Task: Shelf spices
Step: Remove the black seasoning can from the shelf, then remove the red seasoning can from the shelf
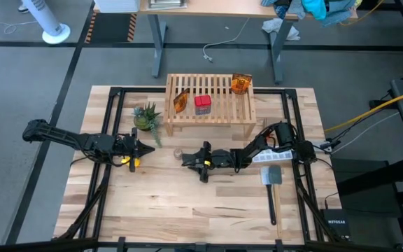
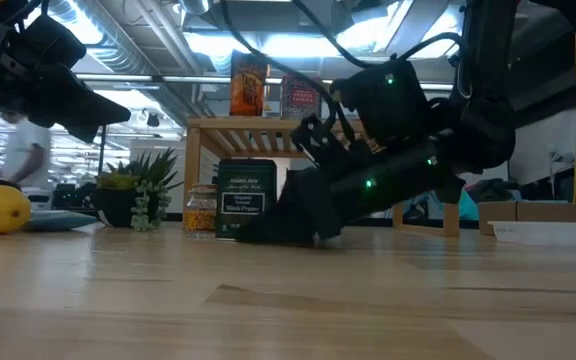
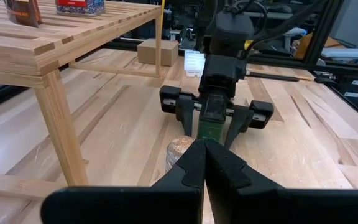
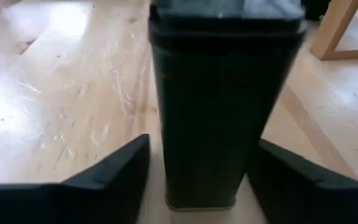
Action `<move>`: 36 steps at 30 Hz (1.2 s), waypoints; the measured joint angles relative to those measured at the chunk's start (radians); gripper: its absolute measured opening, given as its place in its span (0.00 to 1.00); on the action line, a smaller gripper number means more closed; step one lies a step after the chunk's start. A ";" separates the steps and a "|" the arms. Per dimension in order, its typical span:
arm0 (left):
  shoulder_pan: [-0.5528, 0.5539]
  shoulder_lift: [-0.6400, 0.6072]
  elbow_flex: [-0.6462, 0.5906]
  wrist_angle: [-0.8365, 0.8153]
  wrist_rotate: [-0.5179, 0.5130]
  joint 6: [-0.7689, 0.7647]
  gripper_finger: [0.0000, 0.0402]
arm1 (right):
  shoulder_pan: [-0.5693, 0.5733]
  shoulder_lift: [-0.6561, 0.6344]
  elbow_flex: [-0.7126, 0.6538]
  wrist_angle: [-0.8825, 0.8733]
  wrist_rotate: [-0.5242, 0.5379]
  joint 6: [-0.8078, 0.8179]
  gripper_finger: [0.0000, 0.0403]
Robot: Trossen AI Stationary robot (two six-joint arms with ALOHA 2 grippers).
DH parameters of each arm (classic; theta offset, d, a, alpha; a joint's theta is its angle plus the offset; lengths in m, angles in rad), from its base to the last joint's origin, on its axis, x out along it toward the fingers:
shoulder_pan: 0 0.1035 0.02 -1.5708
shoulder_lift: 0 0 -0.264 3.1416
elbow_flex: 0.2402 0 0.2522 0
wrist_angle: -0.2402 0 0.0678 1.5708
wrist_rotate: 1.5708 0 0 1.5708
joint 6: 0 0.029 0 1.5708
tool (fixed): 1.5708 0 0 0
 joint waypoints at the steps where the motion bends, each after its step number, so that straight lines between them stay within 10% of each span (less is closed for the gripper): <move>1: 0.000 0.000 0.000 0.000 0.000 0.000 0.00 | 0.000 0.000 0.000 0.000 -0.001 0.000 0.70; 9: 0.000 0.000 0.000 0.000 0.000 -0.004 0.00 | -0.001 -0.016 0.000 -0.022 0.000 0.035 0.85; 36: 0.000 0.000 0.000 0.000 0.000 -0.019 0.00 | 0.000 -0.561 -0.001 -0.718 -0.026 0.054 0.84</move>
